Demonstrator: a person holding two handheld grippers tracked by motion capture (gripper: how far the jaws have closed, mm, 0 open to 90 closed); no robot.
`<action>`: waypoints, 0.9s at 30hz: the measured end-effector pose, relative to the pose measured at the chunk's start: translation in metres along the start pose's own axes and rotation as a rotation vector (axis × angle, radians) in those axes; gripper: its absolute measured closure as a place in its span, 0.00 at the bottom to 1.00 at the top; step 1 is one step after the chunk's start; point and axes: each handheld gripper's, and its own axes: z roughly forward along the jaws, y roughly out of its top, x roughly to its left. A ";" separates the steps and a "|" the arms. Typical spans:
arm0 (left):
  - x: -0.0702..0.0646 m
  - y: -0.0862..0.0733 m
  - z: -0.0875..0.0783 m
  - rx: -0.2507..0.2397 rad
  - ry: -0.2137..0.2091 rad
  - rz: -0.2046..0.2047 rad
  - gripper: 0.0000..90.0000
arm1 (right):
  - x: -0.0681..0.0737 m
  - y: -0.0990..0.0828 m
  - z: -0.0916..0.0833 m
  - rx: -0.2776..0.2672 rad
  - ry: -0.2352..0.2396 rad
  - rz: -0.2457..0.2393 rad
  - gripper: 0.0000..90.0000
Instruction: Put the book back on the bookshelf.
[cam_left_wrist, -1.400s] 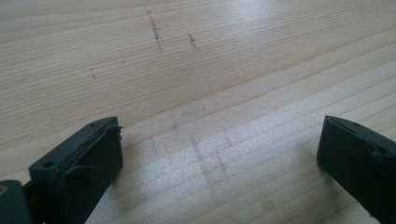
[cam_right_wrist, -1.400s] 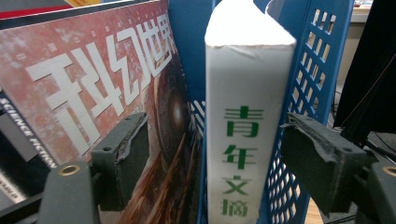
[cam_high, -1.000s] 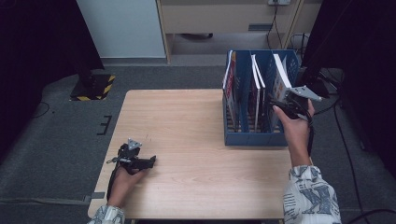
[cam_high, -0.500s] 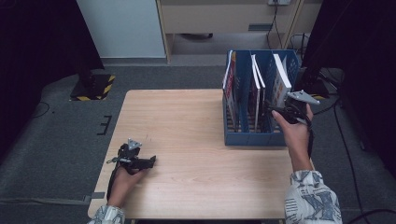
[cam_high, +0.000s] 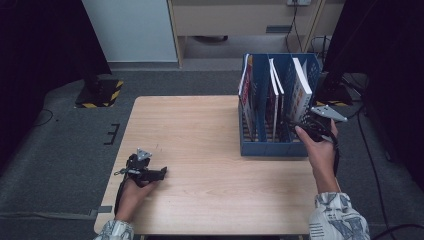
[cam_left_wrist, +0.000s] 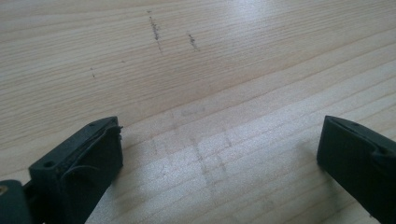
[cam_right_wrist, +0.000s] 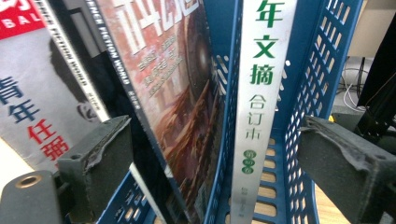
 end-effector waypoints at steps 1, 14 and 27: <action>0.000 0.000 0.000 0.000 0.000 0.000 0.00 | 0.000 -0.001 -0.001 0.000 0.001 -0.003 0.12; 0.000 0.000 0.000 0.000 0.000 0.000 0.00 | 0.017 -0.019 -0.026 -0.027 0.048 -0.004 0.13; 0.000 0.000 0.000 0.000 0.000 -0.001 0.00 | 0.062 -0.057 -0.039 -0.041 0.169 -0.031 0.18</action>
